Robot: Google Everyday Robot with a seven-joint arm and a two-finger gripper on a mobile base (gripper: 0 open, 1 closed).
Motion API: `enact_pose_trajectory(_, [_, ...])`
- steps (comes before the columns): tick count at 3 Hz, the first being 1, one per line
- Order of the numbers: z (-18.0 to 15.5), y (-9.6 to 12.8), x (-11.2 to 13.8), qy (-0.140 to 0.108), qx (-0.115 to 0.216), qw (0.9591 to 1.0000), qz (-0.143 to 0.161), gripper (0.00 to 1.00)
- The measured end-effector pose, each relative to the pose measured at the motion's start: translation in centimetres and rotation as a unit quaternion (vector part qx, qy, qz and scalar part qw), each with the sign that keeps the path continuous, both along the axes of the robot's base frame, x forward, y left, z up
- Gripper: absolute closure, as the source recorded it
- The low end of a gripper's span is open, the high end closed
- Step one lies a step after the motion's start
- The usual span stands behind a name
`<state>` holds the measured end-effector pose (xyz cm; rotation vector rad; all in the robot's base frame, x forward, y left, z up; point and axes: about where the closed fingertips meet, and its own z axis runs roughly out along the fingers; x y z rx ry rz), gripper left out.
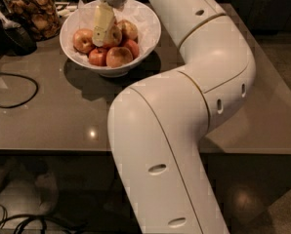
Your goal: Pick apple from white bowl
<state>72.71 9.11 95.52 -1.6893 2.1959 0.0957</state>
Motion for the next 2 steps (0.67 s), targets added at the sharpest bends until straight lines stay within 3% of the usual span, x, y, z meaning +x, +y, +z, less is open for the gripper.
enact_pose_trajectory(2, [-0.08,0.8,-0.09,-0.001,-0.004,0.9999,0.01,0.15])
